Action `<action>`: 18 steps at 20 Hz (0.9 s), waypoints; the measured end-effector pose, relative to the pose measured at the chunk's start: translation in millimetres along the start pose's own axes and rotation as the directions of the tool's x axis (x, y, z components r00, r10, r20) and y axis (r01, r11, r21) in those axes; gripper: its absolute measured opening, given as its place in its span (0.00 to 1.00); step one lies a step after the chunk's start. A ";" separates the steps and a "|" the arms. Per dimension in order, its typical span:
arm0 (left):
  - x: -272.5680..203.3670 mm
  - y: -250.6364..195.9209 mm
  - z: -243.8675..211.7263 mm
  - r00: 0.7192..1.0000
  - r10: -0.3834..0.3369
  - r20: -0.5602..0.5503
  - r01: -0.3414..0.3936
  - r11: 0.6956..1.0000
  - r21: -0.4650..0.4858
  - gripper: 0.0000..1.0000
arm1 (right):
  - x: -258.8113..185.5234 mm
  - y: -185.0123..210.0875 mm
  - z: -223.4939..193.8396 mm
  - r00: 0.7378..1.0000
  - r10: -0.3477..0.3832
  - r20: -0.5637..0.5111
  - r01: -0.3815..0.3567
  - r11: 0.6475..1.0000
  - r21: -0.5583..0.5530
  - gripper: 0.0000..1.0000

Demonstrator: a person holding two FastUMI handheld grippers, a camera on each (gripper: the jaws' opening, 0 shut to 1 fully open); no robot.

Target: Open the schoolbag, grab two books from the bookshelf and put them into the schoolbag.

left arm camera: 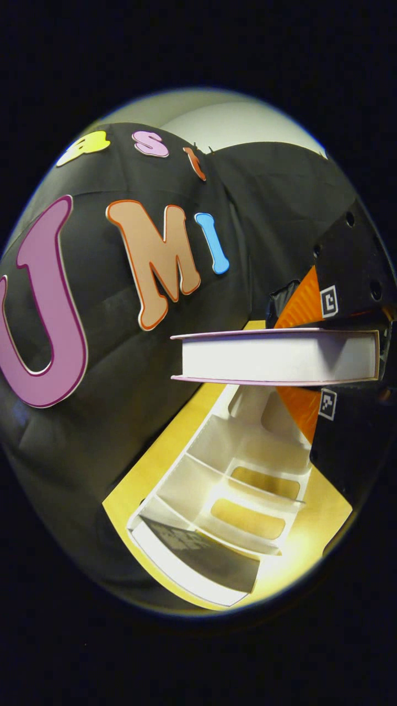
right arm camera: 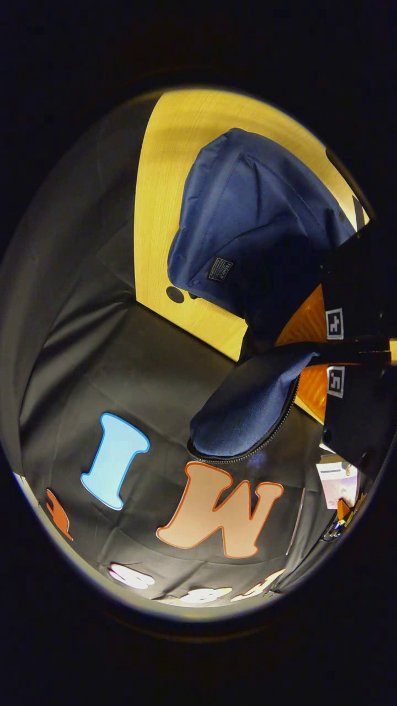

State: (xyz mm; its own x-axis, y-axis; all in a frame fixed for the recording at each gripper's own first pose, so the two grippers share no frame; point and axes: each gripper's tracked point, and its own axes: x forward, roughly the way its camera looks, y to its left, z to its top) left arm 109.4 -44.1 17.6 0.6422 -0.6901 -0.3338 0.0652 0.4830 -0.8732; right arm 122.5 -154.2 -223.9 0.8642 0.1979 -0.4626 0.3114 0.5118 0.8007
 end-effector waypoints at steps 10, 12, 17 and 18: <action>82.1 -11.0 -51.0 0.994 0.008 -0.110 -0.005 1.000 0.022 0.32 | 1.5 0.4 -2.7 1.000 0.008 -0.005 -0.008 1.000 -0.002 0.03; 100.0 -13.5 -62.2 0.991 0.014 -0.132 -0.011 1.000 0.024 0.33 | 2.2 -0.4 -1.4 1.000 0.010 -0.002 -0.010 1.000 0.003 0.04; 135.7 -19.5 -90.9 0.981 0.014 -0.194 -0.008 1.000 0.030 0.32 | 0.9 -0.5 -0.6 1.000 0.015 -0.002 -0.015 1.000 0.007 0.03; 142.8 -20.6 -94.8 0.979 0.020 -0.204 -0.013 0.999 0.034 0.32 | 1.2 -0.3 -0.4 1.000 0.017 -0.003 -0.017 1.000 0.008 0.03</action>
State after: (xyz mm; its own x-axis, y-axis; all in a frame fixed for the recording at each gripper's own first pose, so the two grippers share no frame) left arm 127.3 -203.6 -45.7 0.4738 -0.7759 -0.4164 0.0828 0.5100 -0.8562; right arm 123.3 -153.7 -224.9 0.8681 0.2087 -0.4503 0.3004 0.5014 0.8114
